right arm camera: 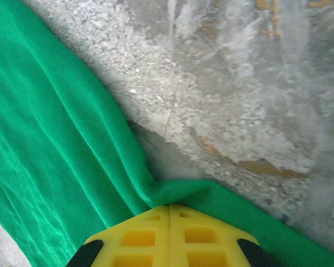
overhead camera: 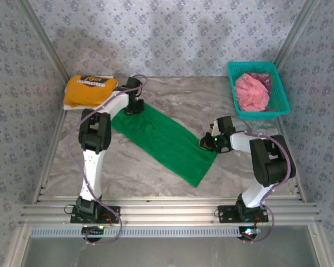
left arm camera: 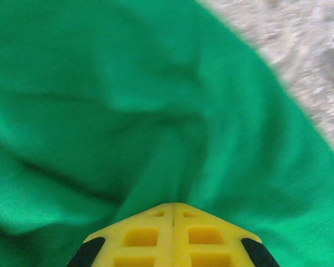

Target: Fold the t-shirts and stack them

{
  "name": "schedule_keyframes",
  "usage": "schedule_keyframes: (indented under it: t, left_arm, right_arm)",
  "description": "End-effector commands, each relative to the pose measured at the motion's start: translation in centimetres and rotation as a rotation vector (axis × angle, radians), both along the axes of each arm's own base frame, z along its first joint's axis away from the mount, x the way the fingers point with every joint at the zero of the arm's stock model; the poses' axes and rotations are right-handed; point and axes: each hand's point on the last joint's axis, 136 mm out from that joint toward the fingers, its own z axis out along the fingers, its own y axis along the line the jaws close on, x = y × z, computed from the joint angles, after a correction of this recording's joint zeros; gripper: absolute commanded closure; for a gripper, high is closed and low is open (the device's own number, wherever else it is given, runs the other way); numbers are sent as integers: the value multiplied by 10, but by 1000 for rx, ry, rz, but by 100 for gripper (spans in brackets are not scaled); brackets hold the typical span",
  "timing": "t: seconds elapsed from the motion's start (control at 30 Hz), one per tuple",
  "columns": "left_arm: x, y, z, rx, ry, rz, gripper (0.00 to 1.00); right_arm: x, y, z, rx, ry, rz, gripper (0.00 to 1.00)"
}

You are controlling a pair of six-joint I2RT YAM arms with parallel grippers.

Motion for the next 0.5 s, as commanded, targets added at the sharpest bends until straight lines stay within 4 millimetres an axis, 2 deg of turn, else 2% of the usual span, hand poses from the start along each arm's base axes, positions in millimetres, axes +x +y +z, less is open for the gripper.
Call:
schedule_keyframes:
  t: [0.0,0.17,0.33,0.47]
  left_arm:
    - [0,38,36,32,-95,88,100]
    - [-13,69,22,52,-48,145,100]
    - [-9,56,1,53,-17,114,100]
    - [-2,47,-12,52,6,108,100]
  right_arm:
    - [-18,-18,-14,-72,111,-22,100]
    - [10,-11,17,-51,20,-7,100]
    - [34,-8,48,-46,-76,-1,100]
    - [47,-11,81,-57,-162,-7,100]
